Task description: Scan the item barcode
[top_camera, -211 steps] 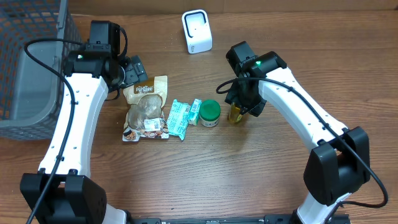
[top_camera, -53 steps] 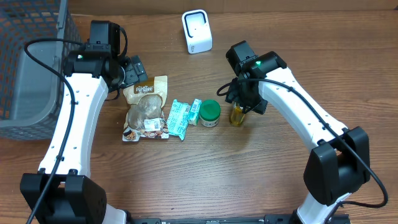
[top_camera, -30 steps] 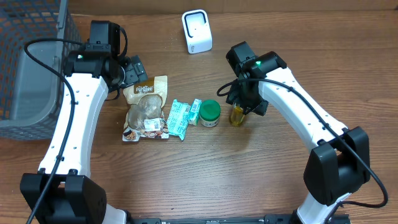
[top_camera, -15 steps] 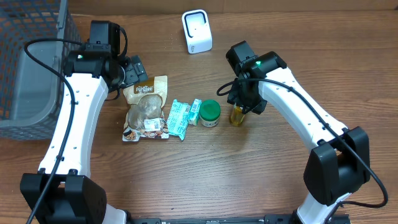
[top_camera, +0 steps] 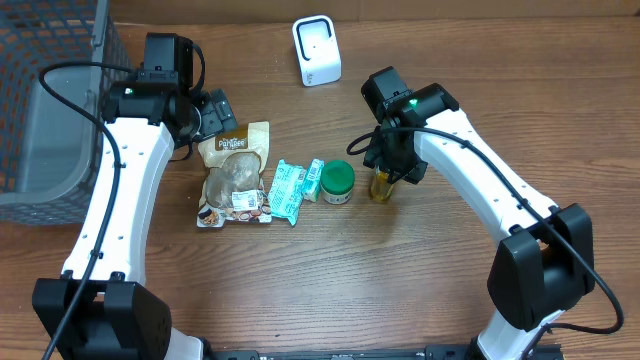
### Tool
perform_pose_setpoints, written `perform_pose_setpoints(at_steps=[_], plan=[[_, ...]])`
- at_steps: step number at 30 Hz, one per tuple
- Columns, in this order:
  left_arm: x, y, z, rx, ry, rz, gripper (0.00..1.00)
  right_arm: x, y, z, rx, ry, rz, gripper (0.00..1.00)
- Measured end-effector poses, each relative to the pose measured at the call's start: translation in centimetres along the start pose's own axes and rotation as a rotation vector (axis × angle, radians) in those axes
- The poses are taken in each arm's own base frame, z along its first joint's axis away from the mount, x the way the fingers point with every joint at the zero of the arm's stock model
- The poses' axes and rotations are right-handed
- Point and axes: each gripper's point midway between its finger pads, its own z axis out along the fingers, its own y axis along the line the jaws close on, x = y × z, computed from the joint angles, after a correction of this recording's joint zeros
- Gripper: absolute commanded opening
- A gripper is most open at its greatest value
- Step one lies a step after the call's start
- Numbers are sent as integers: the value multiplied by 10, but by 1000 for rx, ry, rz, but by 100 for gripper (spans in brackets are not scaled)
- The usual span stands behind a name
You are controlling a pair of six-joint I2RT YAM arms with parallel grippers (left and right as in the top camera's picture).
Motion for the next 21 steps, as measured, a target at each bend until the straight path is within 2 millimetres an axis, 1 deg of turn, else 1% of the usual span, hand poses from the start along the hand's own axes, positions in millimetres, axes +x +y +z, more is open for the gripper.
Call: perform_pose_setpoints(at_steps=[4, 11, 21], plan=[[0, 0, 0, 0, 0, 0, 100, 0, 0, 0, -1, -2, 0, 59], [0, 0, 0, 0, 0, 0, 100, 3, -4, 11, 12, 7, -1, 58], [0, 0, 0, 0, 0, 0, 100, 3, -4, 11, 12, 7, -1, 57]])
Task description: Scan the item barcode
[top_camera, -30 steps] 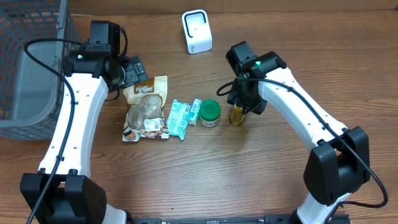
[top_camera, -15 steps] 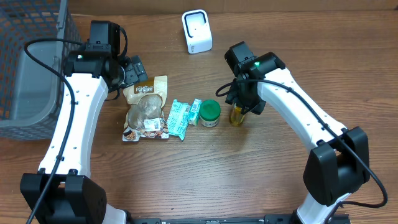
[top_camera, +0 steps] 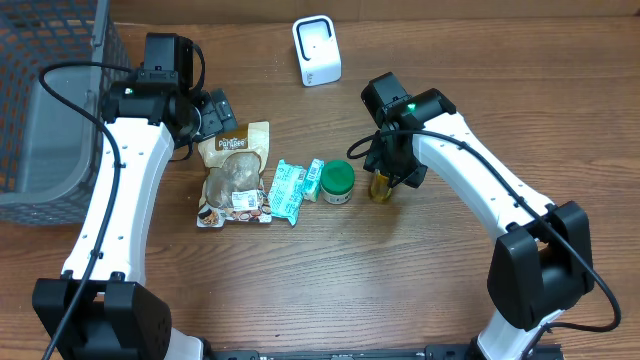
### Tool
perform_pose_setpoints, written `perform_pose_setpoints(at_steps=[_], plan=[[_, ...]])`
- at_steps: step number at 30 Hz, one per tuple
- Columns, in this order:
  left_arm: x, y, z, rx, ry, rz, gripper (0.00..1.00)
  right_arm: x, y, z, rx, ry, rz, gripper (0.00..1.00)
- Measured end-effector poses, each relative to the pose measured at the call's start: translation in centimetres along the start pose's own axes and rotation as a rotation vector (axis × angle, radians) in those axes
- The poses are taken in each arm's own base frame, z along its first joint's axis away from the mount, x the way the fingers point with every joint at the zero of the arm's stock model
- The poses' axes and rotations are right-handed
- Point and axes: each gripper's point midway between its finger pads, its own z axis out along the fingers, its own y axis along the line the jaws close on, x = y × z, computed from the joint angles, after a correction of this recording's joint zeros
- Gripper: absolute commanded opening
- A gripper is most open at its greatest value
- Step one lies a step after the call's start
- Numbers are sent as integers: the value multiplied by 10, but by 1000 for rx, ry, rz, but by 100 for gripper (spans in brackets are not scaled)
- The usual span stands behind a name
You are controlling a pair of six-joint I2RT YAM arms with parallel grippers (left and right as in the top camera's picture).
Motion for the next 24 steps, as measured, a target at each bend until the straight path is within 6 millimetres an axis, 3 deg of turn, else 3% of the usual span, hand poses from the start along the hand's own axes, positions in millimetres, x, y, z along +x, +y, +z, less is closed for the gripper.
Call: perform_pose_setpoints(at_steps=[24], plan=[[0, 0, 0, 0, 0, 0, 100, 4, -4, 0, 16, 18, 0, 32]])
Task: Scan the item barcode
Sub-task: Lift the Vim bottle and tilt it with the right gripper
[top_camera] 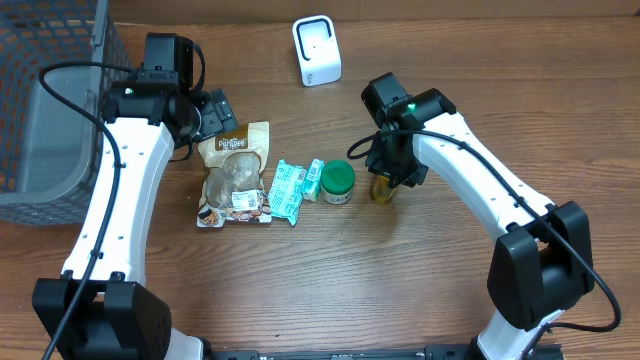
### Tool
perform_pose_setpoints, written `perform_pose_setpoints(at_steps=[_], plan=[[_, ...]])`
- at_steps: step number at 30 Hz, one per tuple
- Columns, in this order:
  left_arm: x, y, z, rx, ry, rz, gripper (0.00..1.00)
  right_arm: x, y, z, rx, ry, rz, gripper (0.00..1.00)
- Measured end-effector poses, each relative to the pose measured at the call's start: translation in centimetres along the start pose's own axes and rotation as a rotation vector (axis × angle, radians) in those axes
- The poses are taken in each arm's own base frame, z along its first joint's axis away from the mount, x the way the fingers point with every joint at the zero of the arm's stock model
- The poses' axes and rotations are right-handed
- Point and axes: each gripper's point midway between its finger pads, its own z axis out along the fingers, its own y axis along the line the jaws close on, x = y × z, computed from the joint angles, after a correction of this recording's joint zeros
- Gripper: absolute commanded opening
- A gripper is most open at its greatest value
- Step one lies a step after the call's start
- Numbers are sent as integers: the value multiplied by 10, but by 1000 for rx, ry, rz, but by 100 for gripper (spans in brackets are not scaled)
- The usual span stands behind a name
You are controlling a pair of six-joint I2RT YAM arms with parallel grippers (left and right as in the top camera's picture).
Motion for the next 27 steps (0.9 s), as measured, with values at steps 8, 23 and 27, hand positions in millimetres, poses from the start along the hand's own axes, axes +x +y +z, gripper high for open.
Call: perform_pose_setpoints(at_steps=[8, 23, 27], plan=[[0, 0, 0, 0, 0, 0, 100, -7, -3, -12, -26, 25, 6, 30], [0, 0, 0, 0, 0, 0, 100, -6, 16, -37, -408, 212, -190, 17], [0, 0, 0, 0, 0, 0, 100, -4, 26, -69, -653, 246, -282, 17]])
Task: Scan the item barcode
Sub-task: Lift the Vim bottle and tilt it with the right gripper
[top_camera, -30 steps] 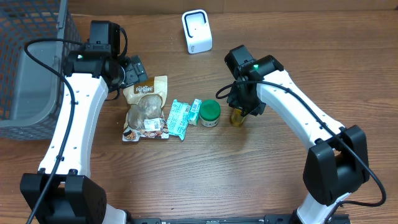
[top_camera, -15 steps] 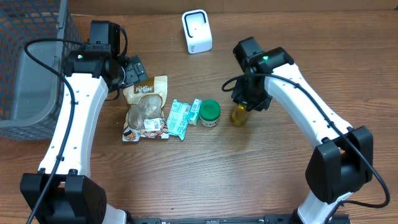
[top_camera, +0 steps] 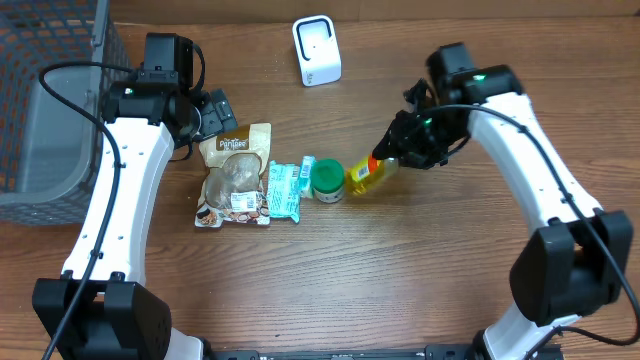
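Note:
A small yellow bottle (top_camera: 363, 175) with a red cap lies tilted on the wooden table, its base against a green-lidded jar (top_camera: 326, 180). My right gripper (top_camera: 386, 157) is at the bottle's cap end and looks shut on it. The white barcode scanner (top_camera: 316, 50) stands at the back centre, well apart from the bottle. My left gripper (top_camera: 217, 110) hovers at the back left over the top of a snack pouch (top_camera: 235, 175); its fingers are too dark to read.
A teal packet (top_camera: 282, 190) lies between the pouch and the jar. A grey mesh basket (top_camera: 40, 110) fills the far left of the table (top_camera: 400, 280).
My right arm has swung to the right and back. The bottle, upright under the gripper before, now leans over to the left. The jar and the teal packet sit slightly further left.
At all three earlier moments my right gripper stood over the upright bottle beside the jar, barely shifting. Now the bottle is tipped, held at its cap end, and pressed against the jar. The left arm has stayed still throughout.

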### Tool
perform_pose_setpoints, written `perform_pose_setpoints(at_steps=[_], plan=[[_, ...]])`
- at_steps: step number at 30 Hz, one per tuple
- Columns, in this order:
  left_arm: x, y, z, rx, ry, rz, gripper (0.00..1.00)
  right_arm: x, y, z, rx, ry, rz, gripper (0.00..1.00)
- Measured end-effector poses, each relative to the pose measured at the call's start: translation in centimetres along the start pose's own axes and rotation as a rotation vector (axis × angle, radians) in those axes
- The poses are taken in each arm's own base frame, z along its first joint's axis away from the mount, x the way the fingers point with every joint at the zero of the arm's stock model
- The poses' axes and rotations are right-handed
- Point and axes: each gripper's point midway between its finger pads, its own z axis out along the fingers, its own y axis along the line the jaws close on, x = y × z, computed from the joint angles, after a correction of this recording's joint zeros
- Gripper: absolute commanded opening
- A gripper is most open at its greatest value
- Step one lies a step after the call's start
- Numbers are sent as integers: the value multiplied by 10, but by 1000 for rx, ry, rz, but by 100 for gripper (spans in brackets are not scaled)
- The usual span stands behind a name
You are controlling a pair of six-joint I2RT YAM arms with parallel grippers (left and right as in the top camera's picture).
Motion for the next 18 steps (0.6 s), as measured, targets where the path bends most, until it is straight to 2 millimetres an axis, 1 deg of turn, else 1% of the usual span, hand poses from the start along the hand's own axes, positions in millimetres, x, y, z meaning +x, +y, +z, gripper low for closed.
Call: perform_pose_setpoints(at_steps=[4, 6, 14, 18], plan=[[0, 0, 0, 0, 0, 0, 100, 13, 36, -11, -220, 45, -135, 18], [0, 0, 0, 0, 0, 0, 100, 18, 48, -14, -288, 59, -180, 17], [0, 0, 0, 0, 0, 0, 100, 26, 75, -25, -467, 69, -292, 17], [0, 0, 0, 0, 0, 0, 100, 32, 85, -31, -545, 84, -304, 17]])
